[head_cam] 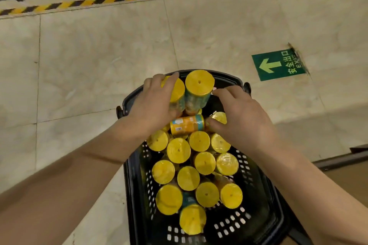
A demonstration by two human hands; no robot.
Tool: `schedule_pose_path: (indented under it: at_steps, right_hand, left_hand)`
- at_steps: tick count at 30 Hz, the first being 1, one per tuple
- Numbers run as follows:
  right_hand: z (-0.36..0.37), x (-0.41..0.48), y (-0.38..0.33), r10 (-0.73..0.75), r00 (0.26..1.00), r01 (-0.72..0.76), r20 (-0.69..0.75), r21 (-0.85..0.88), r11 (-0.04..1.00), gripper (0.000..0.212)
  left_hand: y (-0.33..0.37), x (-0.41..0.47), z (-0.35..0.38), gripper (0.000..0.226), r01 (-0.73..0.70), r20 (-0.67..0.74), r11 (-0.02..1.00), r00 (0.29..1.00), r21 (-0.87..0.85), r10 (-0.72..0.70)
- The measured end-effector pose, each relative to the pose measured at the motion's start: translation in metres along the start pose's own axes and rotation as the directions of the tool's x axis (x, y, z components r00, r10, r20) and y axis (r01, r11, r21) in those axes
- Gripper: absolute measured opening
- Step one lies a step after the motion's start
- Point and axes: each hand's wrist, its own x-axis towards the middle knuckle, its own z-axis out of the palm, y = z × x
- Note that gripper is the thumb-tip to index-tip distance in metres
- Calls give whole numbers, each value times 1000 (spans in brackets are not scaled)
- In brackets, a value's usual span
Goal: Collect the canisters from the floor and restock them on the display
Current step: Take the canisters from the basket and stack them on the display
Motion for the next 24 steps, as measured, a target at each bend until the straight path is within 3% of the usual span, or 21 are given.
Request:
schedule_pose_path:
  at_steps: [3,7,11,15,21,24]
  right_hand:
    - [-2,0,3,13,1000,-12,-16,27,1000,63]
    - [1,7,10,10,999,-7,-37,63,998,71]
    - [8,21,15,7,999,-2,-50,97,995,78]
    - [16,39,14,36,998,-29,-52,130,991,85]
    - [32,75,-1,98,995,-94,-19,132,987,103]
    - [45,88,-4,138,990,-140,32,73,987,107]
  left_hand:
    - [-5,13,9,108,62,-40,995,997,-81,-65]
    - [-15,25,21,106,159,9,956,987,-248,-161]
    - [-24,23,23,89,145,-69,913,980,-382,-185]
    - [-32,-2,4,90,120,-180,853,954,-509,-241]
    - [-32,-47,-37,98,44,-264,628,883,-777,-389]
    - [-32,-65,-53,94,7,-302,615,866,-788,-398]
